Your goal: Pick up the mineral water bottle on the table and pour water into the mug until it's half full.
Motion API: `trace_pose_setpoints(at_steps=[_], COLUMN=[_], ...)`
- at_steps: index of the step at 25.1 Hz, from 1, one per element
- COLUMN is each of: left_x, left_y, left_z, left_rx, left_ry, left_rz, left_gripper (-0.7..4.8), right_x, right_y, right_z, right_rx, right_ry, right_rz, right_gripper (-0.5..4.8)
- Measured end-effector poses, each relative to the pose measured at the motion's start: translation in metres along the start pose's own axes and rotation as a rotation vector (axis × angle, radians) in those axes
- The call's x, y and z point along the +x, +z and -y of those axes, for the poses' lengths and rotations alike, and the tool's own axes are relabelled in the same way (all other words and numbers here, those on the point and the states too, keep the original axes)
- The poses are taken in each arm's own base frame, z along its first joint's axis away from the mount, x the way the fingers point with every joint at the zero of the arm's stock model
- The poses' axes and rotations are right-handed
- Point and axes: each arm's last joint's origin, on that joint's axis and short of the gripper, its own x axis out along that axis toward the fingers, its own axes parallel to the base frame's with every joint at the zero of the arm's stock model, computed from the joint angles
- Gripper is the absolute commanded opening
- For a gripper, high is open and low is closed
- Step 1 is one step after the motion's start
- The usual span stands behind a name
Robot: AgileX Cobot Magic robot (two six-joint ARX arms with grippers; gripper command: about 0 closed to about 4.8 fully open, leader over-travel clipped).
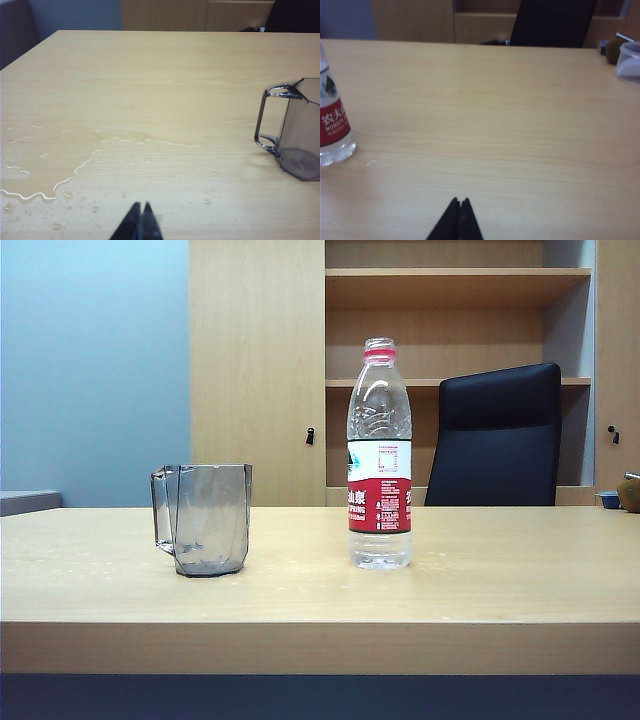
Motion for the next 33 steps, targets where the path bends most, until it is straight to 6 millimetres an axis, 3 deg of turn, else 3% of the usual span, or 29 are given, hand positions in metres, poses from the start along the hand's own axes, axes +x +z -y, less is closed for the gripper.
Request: trace_pose_setpoints(at_steps=[3,5,7,10,11,12,14,16,17,18,19,20,22,24,26,28,29,32,33], left_x=[0.000,-0.004,-0.012,-0.038,-0.042,-0.045,-0.042,-0.025,-0.011,-0.004,0.010,0.016,0.026,0.031,0.030,0.030,0.030,0.030,0.031], left_y=[0.001,0.013,0.038,0.091,0.098,0.105,0.116,0.119,0.116,0.113,0.108,0.105,0.099,0.100,0.100,0.101,0.101,0.101,0.101], left_z=[0.000,0.000,0.002,0.008,0.009,0.011,0.012,0.013,0.014,0.015,0.016,0.016,0.016,0.016,0.016,0.015,0.015,0.015,0.015], left_rx=[0.000,-0.008,-0.028,-0.095,-0.099,-0.096,-0.100,-0.122,-0.141,-0.153,-0.180,-0.192,-0.215,-0.217,-0.214,-0.210,-0.210,-0.210,-0.210], left_ry=[-0.001,-0.015,-0.067,-0.295,-0.340,-0.390,-0.464,-0.506,-0.546,-0.579,-0.620,-0.624,-0.618,-0.617,-0.613,-0.604,-0.603,-0.603,-0.604], left_rz=[0.002,0.028,0.113,0.280,0.293,0.302,0.271,0.158,0.072,0.021,-0.066,-0.104,-0.169,-0.176,-0.166,-0.156,-0.156,-0.157,-0.158], left_gripper=[-0.02,-0.02,-0.02,-0.02,-0.02,-0.02,-0.02,-0.02,-0.02,-0.02,-0.02,-0.02,-0.02,-0.02,-0.02,-0.02,-0.02,-0.02,-0.02], right_x=[-0.001,-0.006,-0.018,-0.046,-0.051,-0.055,-0.062,-0.055,-0.040,-0.032,-0.011,-0.001,0.042,0.080,0.118,0.127,0.134,0.138,0.143], right_y=[0.003,0.022,0.055,0.113,0.123,0.133,0.165,0.191,0.208,0.214,0.221,0.220,0.206,0.176,0.120,0.091,0.063,0.014,0.007], right_z=[0.000,0.000,0.000,-0.005,-0.006,-0.007,-0.007,-0.007,-0.008,-0.008,-0.010,-0.011,-0.023,-0.038,-0.061,-0.069,-0.075,-0.081,-0.085], right_rx=[0.027,0.073,0.159,0.259,0.251,0.242,0.228,0.231,0.231,0.225,0.188,0.171,0.111,0.068,0.043,0.034,0.031,0.041,0.045], right_ry=[0.000,0.002,0.049,0.301,0.352,0.395,0.438,0.453,0.494,0.513,0.547,0.555,0.560,0.526,0.528,0.509,0.491,0.484,0.496], right_rz=[-0.003,0.051,0.155,0.302,0.318,0.331,0.358,0.339,0.288,0.269,0.217,0.192,0.087,-0.060,-0.158,-0.163,-0.138,-0.133,-0.083], right_gripper=[-0.01,-0.01,-0.01,0.00,0.06,0.23,1.42,1.63,1.66,1.69,1.71,1.71,1.74,1.74,1.78,1.86,1.94,4.35,4.67])
